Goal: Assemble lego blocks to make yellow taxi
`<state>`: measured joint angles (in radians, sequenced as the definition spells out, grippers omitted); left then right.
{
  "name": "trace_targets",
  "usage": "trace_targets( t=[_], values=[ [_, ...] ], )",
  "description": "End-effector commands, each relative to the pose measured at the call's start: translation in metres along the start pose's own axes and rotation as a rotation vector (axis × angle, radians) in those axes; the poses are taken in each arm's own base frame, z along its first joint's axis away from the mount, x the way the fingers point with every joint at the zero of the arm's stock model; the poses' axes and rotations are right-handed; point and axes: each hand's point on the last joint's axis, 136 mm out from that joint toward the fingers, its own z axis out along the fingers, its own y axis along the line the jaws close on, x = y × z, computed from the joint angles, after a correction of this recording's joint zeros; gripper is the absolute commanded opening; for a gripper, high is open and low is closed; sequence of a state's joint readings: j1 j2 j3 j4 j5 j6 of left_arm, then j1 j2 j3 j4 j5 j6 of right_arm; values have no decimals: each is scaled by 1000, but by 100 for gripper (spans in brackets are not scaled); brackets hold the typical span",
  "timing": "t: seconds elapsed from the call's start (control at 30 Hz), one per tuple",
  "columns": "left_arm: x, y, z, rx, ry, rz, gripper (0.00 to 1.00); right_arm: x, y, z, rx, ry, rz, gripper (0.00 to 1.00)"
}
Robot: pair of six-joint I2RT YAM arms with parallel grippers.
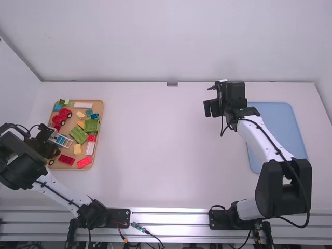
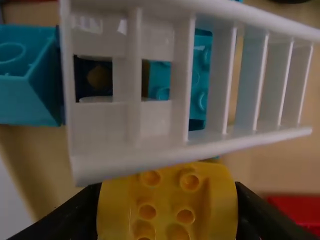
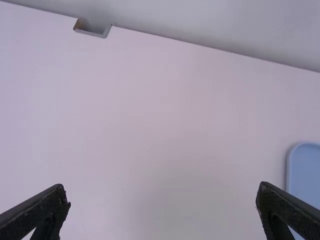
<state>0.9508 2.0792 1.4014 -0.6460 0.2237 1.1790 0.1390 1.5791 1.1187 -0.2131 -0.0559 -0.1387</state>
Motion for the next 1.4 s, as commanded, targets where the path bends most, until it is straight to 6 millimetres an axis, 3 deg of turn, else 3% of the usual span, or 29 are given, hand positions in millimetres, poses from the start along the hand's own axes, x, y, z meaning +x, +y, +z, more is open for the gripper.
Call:
trace_targets(
  t=[0.0, 0.13, 0.2, 0.33, 0.4, 0.47, 0.57, 0.7, 0.9, 1.17, 1.27, 1.3, 1.37],
  values=[
    [4, -8, 8, 26, 26, 9, 63, 8, -1, 2, 4, 21, 2, 99],
    [3, -8, 8, 25, 27, 13, 54, 8, -1, 2, 4, 21, 2, 99],
    [4, -6, 8, 16, 37, 17, 43, 8, -1, 2, 4, 20, 2, 99],
    [4, -4, 8, 8, 37, 17, 45, 8, -1, 2, 4, 20, 1, 99],
    [4, -4, 8, 8, 37, 18, 58, 8, -1, 2, 4, 20, 1, 99],
    [3, -4, 8, 9, 35, 18, 55, 8, -1, 2, 7, 21, 2, 99],
    [0, -4, 8, 2, 34, 27, 31, 9, -2, 2, 14, 22, -22, 99],
    [-4, -4, 8, 1, 31, 35, 31, 9, -2, 2, 10, 22, -32, 99],
    [-25, -8, -4, 22, 34, 75, 30, 8, -2, 2, 10, 22, -32, 99],
    [-68, -10, -55, 56, 40, 135, 25, 9, -2, 2, 10, 22, -32, 99],
    [-102, -27, -82, 104, -10, 181, 23, 8, -2, 2, 10, 22, -32, 99],
    [-104, -29, -83, 108, -14, 183, 23, 8, -2, 2, 10, 22, -32, 99],
    [-127, -46, -95, 147, -52, 221, 21, 9, -2, 2, 10, 22, -41, 99]
  ],
)
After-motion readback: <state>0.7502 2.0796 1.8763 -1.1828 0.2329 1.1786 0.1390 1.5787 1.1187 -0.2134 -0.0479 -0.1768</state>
